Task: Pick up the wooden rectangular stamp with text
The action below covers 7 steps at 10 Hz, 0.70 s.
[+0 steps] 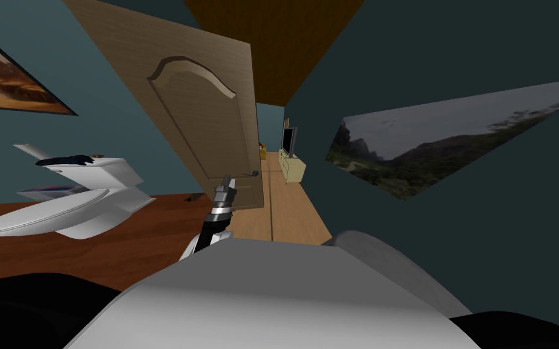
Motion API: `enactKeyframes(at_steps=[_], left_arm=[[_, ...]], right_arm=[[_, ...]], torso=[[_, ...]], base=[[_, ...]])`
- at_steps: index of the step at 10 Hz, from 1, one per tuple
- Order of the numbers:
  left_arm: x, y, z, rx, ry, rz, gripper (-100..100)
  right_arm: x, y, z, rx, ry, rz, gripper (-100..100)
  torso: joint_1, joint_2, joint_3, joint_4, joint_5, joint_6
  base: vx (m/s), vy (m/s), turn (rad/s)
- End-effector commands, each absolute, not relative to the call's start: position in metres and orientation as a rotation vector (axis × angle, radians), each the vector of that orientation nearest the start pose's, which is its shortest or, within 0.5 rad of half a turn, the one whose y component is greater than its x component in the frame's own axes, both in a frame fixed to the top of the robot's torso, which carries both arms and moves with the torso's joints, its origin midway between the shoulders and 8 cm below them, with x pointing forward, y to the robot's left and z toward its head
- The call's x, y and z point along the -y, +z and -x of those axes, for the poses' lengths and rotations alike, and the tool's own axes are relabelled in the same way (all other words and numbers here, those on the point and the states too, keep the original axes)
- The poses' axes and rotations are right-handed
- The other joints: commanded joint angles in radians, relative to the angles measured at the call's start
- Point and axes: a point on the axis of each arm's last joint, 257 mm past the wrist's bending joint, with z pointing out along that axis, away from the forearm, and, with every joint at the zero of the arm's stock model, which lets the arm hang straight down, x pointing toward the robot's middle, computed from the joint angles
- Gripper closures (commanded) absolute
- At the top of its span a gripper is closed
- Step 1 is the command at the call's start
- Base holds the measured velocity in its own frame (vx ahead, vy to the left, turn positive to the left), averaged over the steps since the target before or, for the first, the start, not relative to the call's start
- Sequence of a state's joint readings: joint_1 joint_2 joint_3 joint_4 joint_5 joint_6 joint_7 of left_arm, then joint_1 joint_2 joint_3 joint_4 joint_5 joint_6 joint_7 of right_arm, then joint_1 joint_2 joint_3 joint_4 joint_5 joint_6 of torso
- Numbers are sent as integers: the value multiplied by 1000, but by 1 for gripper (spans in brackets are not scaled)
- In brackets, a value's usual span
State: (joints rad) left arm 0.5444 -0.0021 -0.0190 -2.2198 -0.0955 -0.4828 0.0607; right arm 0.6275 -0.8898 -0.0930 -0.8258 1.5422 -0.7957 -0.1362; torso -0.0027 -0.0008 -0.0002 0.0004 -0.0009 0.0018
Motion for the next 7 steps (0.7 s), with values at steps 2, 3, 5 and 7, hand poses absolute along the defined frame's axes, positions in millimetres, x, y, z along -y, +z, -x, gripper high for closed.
enactKeyframes(at_steps=[2,3,5,7], left_arm=[[-271,-22,-356,-733,-1275,722,0],[-271,-22,-356,-733,-1275,722,0],[-271,-22,-356,-733,-1275,722,0],[-271,-22,-356,-733,-1275,722,0]], right_arm=[[615,-498,60,-3079,-25,316,0],[619,-490,59,-3075,-28,348,100],[622,-485,58,-3073,-27,368,100],[622,-487,59,-3075,-27,362,0]], torso=[[0,0,0,0,0,0],[0,0,0,0,0,0],[2,-3,-2,-1,1,1],[1,-2,-1,0,1,0]], base=[[0,0,0],[45,5,-241],[54,18,-88],[10,3,-2]])
